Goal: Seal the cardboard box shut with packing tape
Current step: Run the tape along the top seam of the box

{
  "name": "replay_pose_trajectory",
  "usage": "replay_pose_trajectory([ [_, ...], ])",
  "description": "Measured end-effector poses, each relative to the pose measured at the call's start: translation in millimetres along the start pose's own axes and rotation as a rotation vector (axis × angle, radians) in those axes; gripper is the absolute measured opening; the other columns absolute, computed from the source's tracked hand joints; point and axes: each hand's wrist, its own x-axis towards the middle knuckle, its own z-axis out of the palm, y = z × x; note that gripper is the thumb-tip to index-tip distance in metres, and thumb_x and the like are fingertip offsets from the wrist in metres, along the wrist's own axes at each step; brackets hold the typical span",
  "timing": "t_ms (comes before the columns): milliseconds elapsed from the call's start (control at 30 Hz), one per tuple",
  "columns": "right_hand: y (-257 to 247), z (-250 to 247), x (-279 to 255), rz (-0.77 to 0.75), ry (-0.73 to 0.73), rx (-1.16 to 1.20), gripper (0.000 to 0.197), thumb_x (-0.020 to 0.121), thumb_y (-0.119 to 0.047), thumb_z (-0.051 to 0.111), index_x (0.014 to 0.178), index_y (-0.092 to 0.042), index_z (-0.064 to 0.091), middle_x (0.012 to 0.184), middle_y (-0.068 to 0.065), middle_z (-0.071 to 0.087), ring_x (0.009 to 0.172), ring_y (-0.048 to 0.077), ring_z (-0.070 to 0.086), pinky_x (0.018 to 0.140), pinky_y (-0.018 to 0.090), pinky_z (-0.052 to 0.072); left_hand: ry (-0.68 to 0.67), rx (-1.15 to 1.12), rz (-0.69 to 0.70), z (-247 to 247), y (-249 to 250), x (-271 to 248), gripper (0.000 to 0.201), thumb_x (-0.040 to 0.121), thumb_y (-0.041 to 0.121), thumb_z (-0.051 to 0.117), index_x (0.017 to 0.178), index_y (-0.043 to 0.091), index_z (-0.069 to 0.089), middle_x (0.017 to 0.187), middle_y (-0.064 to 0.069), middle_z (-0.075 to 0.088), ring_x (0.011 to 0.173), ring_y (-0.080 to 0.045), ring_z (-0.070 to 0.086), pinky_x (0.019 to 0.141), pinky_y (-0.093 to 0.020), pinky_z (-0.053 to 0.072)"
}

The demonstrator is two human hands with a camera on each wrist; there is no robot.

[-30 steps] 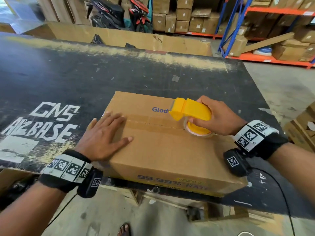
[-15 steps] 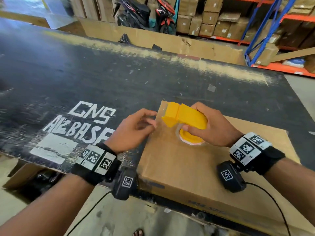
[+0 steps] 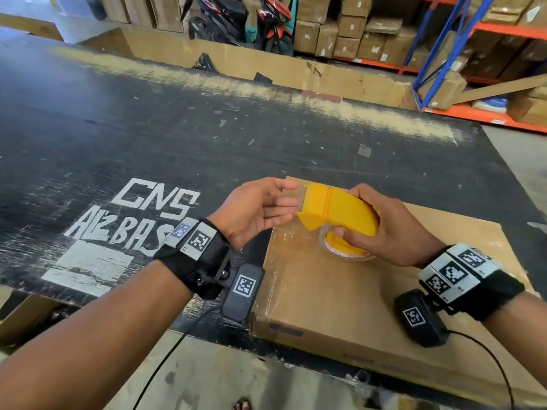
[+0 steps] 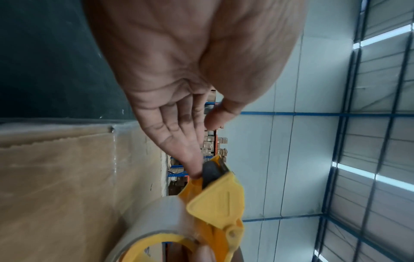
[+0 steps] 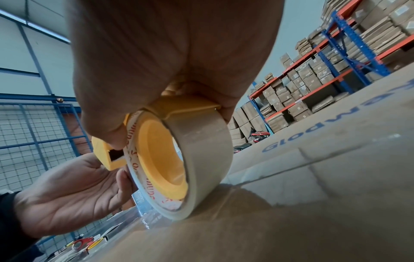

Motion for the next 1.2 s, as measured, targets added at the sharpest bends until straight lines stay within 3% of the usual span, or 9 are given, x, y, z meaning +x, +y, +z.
replay_pose_trajectory([
  [100,-1.0,0.5,0.1,0.006,-0.004,-0.015,0.065,0.073,-0.069,0.065,0.122,-0.028,0.050,0.108,-0.015,0.060,0.099,0.012,0.062,0.074,0.031,0.050,-0.030,-0.009,-0.008,-1.5,-1.6,0.7,0.033,0.099,0.010,0.057,0.130,0.004,0.063,0.082,-0.002,0.076,0.069,-0.009,0.074,0.067,-0.022,0.060],
  [200,-1.5,0.3,0.3,0.019,-0.021,-0.021,0.066,0.073,-0.071,0.064,0.123,-0.031,0.049,0.111,-0.012,0.060,0.100,0.013,0.062,0.075,0.035,0.052,-0.039,0.053,0.019,-4.1,-5.5,1.5,0.039,0.094,0.004,0.068,0.132,0.003,0.062,0.089,-0.004,0.077,0.070,-0.007,0.075,0.065,-0.018,0.059],
  [367,-12.4,-11.7,5.2,-0.033,-0.118,-0.055,0.076,0.077,-0.067,0.067,0.144,-0.044,0.039,0.128,-0.014,0.062,0.109,0.012,0.063,0.086,0.037,0.055,0.000,0.119,0.042,-18.7,-3.6,-0.7,0.039,0.090,-0.002,0.071,0.126,0.003,0.060,0.090,-0.012,0.080,0.075,-0.015,0.078,0.067,-0.020,0.061],
  [500,-11.0,-28.5,3.0,-0.023,-0.144,-0.198,0.077,0.077,-0.075,0.060,0.147,-0.053,0.036,0.127,-0.010,0.065,0.101,0.016,0.064,0.084,0.040,0.055,0.107,0.074,0.031,-54.2,-7.3,-4.0,0.040,0.088,-0.003,0.073,0.125,0.003,0.058,0.106,-0.023,0.079,0.086,-0.021,0.079,0.068,-0.021,0.061],
  [800,-13.0,-22.6,11.8,-0.030,-0.218,-0.290,0.080,0.074,-0.081,0.055,0.148,-0.057,0.034,0.129,-0.010,0.067,0.098,0.017,0.065,0.081,0.037,0.055,0.129,0.040,-0.084,-70.8,-55.4,8.3,0.033,0.089,-0.004,0.071,0.119,0.003,0.059,0.095,-0.014,0.081,0.083,-0.019,0.080,0.064,-0.019,0.060],
  [867,-11.9,-22.1,12.3,-0.029,-0.221,-0.285,0.079,0.074,-0.081,0.055,0.148,-0.059,0.033,0.126,-0.010,0.067,0.095,0.017,0.065,0.080,0.038,0.056,0.123,0.189,-0.073,-67.9,-68.1,11.5,0.039,0.085,0.002,0.077,0.120,0.002,0.059,0.096,-0.014,0.081,0.080,-0.018,0.078,0.065,-0.024,0.059],
  [1000,-11.2,-21.4,12.7,-0.018,-0.226,-0.291,0.080,0.074,-0.082,0.053,0.147,-0.060,0.032,0.132,-0.012,0.064,0.095,0.015,0.063,0.079,0.035,0.054,0.187,0.930,0.079,-70.0,-87.2,10.4,0.040,0.078,0.027,0.086,0.110,0.020,0.063,0.096,0.001,0.073,0.079,-0.011,0.070,0.078,-0.031,0.057],
  [1100,-12.0,-20.9,11.7,-0.017,-0.235,-0.305,0.080,0.074,-0.082,0.052,0.147,-0.058,0.032,0.136,-0.014,0.061,0.101,0.015,0.062,0.082,0.038,0.054,0.152,0.842,0.392,-68.4,-78.5,-1.2,0.034,0.089,0.020,0.075,0.120,0.019,0.063,0.117,0.000,0.069,0.103,-0.007,0.069,0.099,-0.032,0.054],
  [1200,-9.8,-20.4,13.7,-0.013,-0.238,-0.313,0.080,0.075,-0.082,0.050,0.148,-0.055,0.032,0.140,-0.013,0.058,0.112,0.016,0.060,0.089,0.043,0.053,-0.099,0.995,0.554,-49.3,-62.3,-11.2,0.065,0.097,0.036,0.064,0.154,0.023,0.038,0.162,0.007,0.039,0.150,-0.002,0.032,0.121,-0.017,0.027],
])
